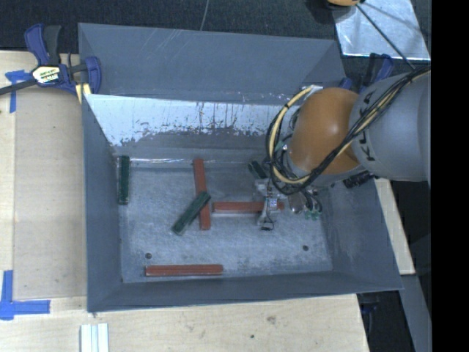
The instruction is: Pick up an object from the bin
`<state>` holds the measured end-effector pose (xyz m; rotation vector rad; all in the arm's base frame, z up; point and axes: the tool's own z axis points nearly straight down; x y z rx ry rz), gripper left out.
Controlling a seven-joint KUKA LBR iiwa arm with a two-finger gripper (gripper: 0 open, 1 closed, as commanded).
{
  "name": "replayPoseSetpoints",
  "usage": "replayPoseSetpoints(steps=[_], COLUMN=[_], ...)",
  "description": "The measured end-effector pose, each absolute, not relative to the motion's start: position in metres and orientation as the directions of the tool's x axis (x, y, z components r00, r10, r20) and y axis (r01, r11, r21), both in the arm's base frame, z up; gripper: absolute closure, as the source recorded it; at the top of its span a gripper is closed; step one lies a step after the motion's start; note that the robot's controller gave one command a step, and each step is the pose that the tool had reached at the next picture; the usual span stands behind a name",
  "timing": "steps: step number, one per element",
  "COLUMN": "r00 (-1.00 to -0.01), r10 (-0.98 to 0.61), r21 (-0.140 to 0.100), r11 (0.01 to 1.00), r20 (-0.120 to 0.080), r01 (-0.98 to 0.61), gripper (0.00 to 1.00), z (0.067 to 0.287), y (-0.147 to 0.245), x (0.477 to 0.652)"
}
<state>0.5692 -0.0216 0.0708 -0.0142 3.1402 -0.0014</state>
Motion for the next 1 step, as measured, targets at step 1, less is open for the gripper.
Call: replayPoseSetpoints(steps=[1], r00=[-0.998], r10=[-0.059], r21=[0.000], r11=[0.998], r20=[-0.004], r01=[-0.059], gripper=[1.00], z=[0.2092], y=[0.0198], x=[0.5726])
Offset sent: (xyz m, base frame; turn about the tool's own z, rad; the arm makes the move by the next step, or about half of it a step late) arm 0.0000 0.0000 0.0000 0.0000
